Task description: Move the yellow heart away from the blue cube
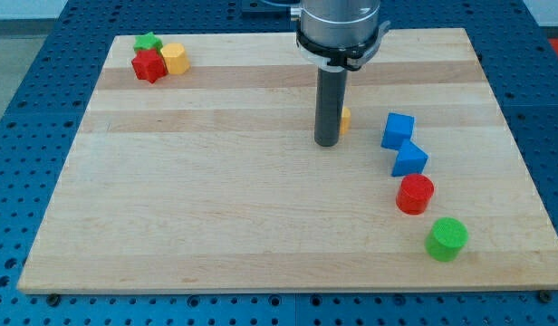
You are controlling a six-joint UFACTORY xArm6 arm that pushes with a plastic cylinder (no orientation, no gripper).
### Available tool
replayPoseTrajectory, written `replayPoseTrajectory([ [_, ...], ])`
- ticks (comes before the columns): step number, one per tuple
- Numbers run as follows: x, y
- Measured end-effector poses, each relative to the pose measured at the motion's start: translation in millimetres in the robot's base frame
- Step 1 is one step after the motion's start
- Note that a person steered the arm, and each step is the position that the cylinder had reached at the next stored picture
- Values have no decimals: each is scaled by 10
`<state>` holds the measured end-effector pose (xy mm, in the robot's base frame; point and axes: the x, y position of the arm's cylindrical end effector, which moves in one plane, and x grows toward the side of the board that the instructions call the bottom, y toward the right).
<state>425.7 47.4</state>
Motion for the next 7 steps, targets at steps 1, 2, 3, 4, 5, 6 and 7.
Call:
replayPoseTrajectory([
  [1,-7,139],
  [2,-33,348],
  [3,-109,313],
  [4,-148,140],
  [5,-230,116],
  [6,-341,116],
  [7,-516,116],
])
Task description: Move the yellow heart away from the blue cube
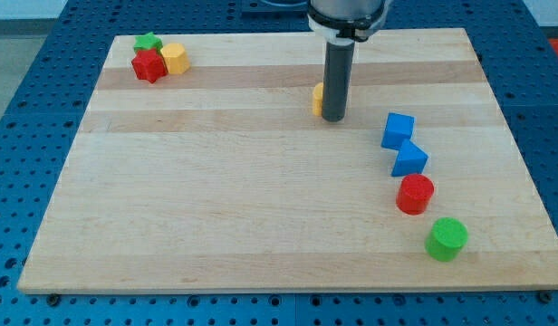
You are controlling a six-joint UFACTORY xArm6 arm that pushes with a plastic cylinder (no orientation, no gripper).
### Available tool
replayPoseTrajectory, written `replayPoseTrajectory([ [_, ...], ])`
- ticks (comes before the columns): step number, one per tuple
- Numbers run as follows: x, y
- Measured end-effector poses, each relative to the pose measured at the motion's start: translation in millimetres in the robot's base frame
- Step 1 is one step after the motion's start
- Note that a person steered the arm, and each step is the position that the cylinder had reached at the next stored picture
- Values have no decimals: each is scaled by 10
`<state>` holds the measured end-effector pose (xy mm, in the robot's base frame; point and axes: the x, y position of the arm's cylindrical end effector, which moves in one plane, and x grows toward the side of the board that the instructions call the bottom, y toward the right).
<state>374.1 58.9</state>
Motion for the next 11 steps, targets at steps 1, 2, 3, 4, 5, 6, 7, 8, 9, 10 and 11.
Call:
replayPoseTrajectory([
  [1,-293,0],
  [2,-621,0],
  [3,-900,-78],
  [4,-937,-375],
  [5,-937,-563],
  [6,-937,-610],
  [7,-935,-610],
  [8,-854,-610],
  [9,-780,-610],
  [10,-756,-610],
  [11,-515,-610],
])
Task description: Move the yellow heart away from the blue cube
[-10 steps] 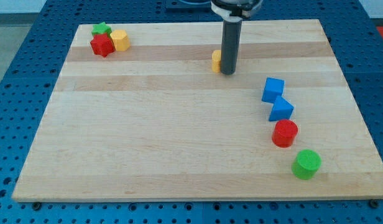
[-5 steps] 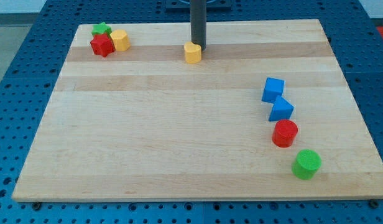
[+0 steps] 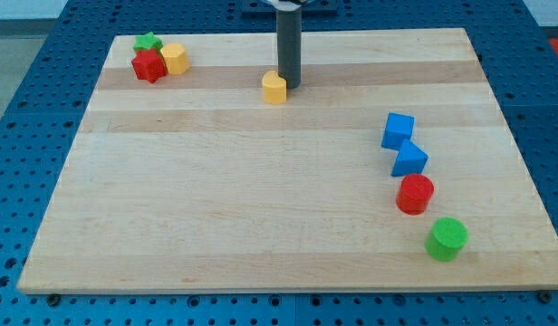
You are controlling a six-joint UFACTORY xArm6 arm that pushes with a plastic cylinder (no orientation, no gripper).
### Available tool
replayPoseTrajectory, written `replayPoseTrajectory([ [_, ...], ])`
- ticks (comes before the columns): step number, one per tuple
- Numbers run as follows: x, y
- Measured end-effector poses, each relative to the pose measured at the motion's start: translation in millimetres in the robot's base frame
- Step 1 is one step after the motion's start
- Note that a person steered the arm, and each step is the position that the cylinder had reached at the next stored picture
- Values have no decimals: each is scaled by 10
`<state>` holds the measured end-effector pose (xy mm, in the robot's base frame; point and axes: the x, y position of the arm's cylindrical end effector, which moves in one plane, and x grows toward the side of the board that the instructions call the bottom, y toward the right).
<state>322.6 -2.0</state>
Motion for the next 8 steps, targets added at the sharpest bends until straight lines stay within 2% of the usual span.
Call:
replayPoseTrajectory([
  [2,197,-30],
  [4,282,-310],
  [8,670,-1638],
])
